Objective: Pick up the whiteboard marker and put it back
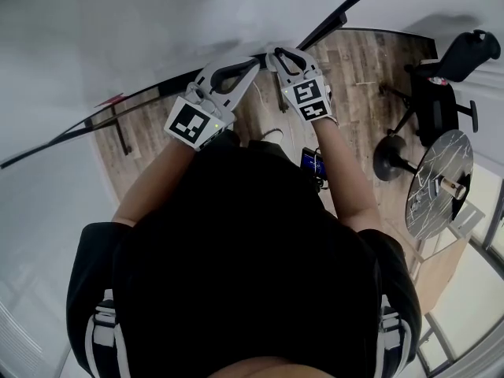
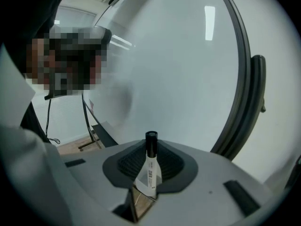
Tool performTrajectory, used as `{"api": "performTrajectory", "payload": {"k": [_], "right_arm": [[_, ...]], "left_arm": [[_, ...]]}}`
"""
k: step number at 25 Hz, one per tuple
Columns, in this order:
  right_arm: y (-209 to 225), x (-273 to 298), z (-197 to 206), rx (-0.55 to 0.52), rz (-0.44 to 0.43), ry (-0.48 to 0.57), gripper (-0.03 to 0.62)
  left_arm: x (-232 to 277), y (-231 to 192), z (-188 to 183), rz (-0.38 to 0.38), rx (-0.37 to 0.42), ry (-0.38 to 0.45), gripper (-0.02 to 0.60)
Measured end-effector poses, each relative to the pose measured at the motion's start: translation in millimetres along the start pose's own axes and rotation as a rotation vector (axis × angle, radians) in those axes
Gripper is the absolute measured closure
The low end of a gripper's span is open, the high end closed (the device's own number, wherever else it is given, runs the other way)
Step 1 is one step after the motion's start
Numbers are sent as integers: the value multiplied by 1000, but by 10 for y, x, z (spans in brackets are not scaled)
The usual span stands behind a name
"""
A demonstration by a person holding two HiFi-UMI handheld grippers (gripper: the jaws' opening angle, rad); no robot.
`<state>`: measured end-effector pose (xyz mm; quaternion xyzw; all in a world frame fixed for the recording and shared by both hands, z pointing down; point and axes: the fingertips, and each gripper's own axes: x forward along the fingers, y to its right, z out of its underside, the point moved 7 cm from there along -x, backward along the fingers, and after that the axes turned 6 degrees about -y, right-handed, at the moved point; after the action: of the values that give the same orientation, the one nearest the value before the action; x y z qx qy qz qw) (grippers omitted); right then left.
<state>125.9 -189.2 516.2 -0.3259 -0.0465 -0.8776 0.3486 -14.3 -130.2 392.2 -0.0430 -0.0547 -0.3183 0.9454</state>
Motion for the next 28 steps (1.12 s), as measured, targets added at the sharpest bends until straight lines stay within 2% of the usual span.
{"api": "performTrajectory", "payload": {"k": [6,12,17,19,23,28], "right_arm": [[-22,81,121,-18,-13,-42,526],[-81,164,181,-20,-25,-69,526],[-87,233,244,-6,-26,-104,526],[-90,234,249,-2,-25,-104,526],[-96,271,239,13,-37,-97,522],[-119,298,253,25,-48,-101,510]], "left_arm": [[-38,18,40,-8,2,-29,578],[-100,8,9,-26,-9,-6,578],[-132,2,37,-27,-2,-34,578],[-156,6,56,-31,-4,-49,578],[-162,7,30,-25,-3,-16,578],[-188,-26,51,-26,-6,-23,578]]}}
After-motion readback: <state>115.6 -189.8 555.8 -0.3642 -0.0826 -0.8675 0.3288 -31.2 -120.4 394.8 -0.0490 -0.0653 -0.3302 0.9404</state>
